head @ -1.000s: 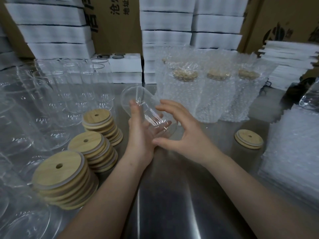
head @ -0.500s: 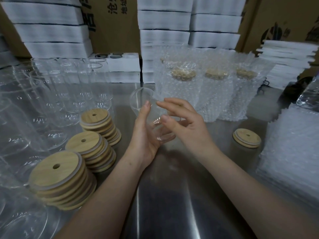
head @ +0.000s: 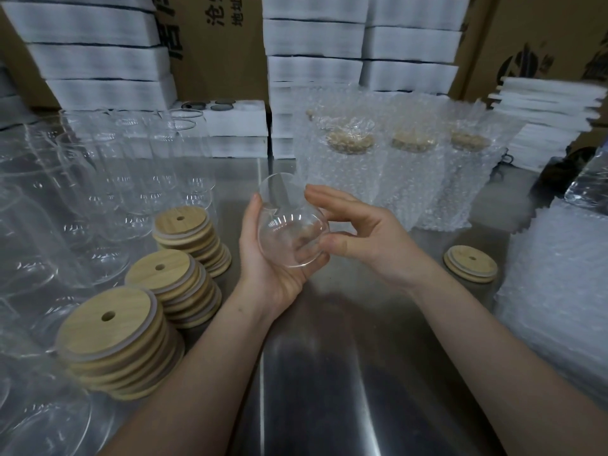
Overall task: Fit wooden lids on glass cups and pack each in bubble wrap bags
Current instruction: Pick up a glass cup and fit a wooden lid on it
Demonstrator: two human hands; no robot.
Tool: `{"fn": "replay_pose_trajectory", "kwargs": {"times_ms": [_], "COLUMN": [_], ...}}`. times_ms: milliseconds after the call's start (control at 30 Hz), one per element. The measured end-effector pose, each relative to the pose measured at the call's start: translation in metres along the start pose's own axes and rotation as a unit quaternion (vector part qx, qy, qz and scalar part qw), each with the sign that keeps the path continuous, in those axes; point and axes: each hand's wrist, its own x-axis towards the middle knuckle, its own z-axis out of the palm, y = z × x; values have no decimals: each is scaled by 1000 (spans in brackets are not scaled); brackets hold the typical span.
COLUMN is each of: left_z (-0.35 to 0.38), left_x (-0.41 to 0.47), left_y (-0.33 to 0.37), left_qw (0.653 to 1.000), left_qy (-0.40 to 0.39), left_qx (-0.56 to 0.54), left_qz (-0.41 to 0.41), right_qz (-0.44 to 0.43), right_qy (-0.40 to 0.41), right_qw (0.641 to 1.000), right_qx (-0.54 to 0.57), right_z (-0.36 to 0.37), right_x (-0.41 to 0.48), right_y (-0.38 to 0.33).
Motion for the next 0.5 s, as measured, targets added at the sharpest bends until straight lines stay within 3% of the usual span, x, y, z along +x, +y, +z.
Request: {"fn": "replay_pose_trajectory", "kwargs": {"times_ms": [333,500], "left_z": [4,9], "left_x": [-1,-4], "left_y": [1,-3], "left_qw": [999,998], "left_qy": [-11,-13], "left_qx": [-15,-11], "left_qz": [-45,-58], "right_qz": [-94,-81], "right_qy": [82,166], "right_qw": [974,957], "right_qx": [-187,-226], "right_z": [20,31], "right_x": [-1,0], "right_y": [9,14]}}
